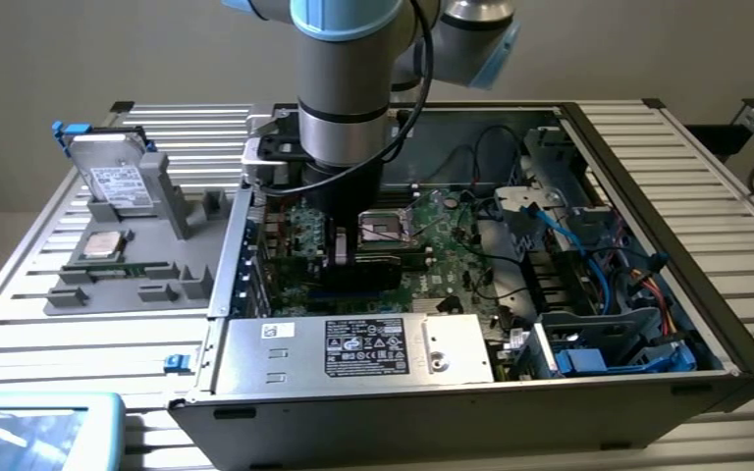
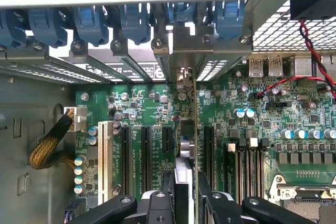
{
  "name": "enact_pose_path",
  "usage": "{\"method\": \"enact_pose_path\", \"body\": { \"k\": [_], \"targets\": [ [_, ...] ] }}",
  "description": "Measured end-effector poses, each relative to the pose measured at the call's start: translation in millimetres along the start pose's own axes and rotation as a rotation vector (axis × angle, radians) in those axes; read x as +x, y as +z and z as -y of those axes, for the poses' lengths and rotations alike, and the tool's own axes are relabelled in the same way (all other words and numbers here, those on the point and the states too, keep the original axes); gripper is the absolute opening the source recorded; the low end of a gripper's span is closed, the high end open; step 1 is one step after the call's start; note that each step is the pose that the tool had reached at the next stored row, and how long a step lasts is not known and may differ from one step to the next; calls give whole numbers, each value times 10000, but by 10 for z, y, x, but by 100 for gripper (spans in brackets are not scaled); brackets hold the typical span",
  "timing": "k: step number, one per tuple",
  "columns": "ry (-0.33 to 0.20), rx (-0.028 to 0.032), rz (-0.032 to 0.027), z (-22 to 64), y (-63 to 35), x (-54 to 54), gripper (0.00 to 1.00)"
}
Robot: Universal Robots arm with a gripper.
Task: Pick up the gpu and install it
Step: 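Insert the gpu into the slot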
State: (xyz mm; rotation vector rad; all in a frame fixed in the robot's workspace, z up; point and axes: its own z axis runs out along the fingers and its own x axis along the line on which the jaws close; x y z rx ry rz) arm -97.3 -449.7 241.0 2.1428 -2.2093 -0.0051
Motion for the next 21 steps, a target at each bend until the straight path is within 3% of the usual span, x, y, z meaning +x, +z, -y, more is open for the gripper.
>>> {"method": "enact_pose_path", "body": {
  "k": [21],
  "targets": [
    [-95,3,34,1,0,13,28]
  ]
}}
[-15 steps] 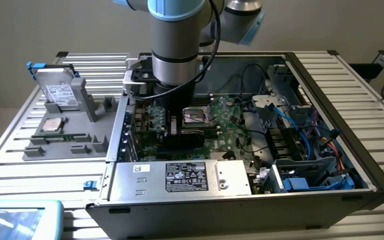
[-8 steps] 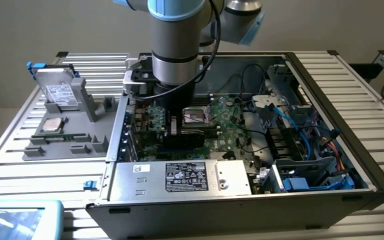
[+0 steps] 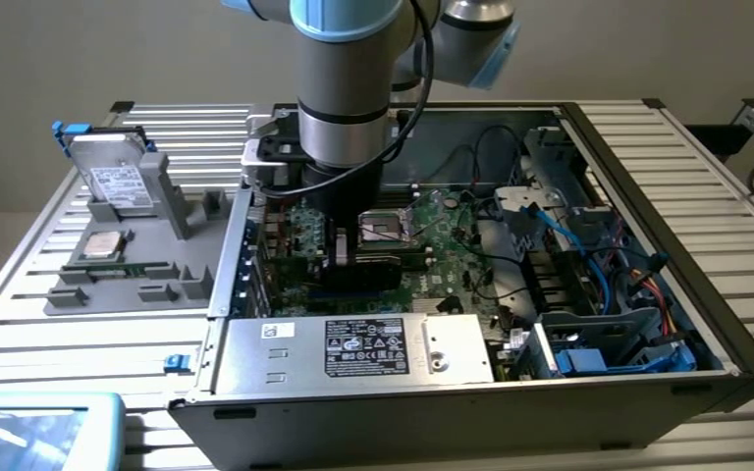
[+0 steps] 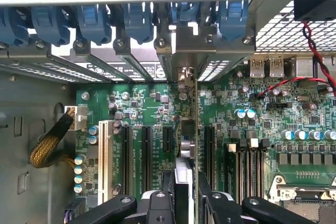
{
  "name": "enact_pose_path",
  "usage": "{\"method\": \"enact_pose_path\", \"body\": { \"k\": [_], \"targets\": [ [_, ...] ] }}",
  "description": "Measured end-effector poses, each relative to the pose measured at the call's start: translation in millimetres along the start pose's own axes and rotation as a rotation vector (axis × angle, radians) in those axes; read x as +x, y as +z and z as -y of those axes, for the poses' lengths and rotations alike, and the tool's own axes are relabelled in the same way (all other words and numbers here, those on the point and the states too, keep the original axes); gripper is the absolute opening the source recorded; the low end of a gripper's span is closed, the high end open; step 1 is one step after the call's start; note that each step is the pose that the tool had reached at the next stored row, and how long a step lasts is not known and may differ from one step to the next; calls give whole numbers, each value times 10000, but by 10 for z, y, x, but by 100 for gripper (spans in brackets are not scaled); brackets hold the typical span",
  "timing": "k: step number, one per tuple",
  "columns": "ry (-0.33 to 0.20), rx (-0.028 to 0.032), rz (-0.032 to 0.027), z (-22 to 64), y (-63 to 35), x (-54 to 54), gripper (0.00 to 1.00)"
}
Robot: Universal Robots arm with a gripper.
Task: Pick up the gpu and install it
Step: 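Insert the gpu into the slot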
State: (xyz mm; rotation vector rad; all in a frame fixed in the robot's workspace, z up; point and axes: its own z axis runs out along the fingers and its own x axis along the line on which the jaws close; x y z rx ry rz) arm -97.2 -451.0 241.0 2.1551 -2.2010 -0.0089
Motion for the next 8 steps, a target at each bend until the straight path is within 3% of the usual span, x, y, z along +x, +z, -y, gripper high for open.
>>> {"method": "enact_pose_path", "body": {
  "k": [8],
  "targets": [
    [1,0,18,-1,0,4,28]
  ]
}}
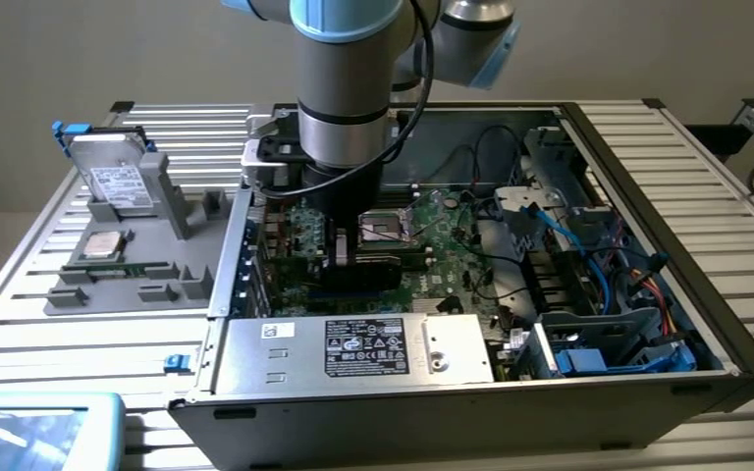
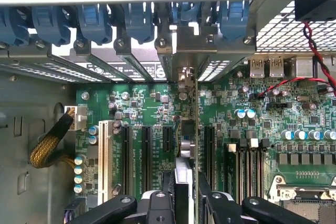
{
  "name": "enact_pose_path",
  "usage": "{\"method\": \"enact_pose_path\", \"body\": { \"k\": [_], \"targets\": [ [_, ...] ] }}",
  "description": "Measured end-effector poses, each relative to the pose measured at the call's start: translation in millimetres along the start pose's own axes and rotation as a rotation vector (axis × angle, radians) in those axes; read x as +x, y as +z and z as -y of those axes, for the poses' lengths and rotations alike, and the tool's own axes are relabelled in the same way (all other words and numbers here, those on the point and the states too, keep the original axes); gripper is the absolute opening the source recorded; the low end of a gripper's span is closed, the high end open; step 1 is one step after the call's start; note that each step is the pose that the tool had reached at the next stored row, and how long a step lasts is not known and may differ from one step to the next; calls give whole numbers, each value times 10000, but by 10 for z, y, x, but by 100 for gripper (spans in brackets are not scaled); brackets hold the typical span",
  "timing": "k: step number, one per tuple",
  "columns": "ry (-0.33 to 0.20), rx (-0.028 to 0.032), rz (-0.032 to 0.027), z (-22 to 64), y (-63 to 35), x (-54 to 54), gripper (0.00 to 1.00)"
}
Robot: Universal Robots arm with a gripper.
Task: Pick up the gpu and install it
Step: 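Insert the gpu into the slot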
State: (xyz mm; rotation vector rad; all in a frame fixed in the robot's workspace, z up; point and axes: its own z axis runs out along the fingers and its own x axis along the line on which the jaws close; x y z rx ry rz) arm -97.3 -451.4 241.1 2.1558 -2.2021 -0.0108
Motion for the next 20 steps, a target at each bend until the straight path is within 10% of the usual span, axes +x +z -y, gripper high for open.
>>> {"method": "enact_pose_path", "body": {
  "k": [20],
  "targets": [
    [-4,0,5,13,0,3,28]
  ]
}}
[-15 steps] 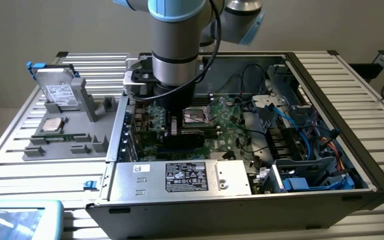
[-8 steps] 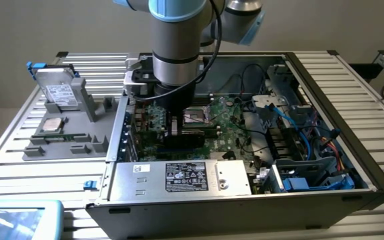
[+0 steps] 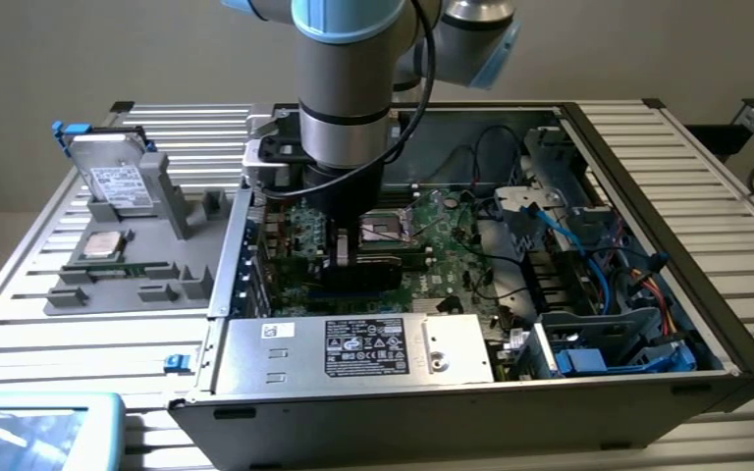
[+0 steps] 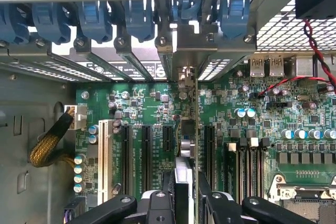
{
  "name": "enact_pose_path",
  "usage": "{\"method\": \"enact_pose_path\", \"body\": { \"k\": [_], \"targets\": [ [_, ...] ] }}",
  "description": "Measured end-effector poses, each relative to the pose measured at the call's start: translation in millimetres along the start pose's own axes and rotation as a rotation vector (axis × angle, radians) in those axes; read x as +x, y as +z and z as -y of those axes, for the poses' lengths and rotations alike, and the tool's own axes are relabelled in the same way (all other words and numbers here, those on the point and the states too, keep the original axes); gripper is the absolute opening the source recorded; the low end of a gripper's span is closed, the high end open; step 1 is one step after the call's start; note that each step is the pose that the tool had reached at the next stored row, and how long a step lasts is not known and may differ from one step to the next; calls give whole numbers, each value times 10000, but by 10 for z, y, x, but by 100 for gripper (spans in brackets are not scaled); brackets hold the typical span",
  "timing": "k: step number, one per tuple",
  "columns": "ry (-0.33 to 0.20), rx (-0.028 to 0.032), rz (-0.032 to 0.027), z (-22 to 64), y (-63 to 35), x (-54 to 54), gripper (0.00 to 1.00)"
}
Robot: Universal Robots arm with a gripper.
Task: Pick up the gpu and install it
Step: 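Insert the gpu into the slot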
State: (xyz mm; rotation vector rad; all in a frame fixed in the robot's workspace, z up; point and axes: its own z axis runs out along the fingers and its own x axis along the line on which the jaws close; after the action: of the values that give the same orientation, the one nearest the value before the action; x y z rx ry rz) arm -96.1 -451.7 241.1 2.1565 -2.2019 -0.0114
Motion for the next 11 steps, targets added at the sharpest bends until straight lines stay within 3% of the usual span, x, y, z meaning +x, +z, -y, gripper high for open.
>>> {"method": "enact_pose_path", "body": {
  "k": [11],
  "targets": [
    [2,-1,9,13,-1,0,28]
  ]
}}
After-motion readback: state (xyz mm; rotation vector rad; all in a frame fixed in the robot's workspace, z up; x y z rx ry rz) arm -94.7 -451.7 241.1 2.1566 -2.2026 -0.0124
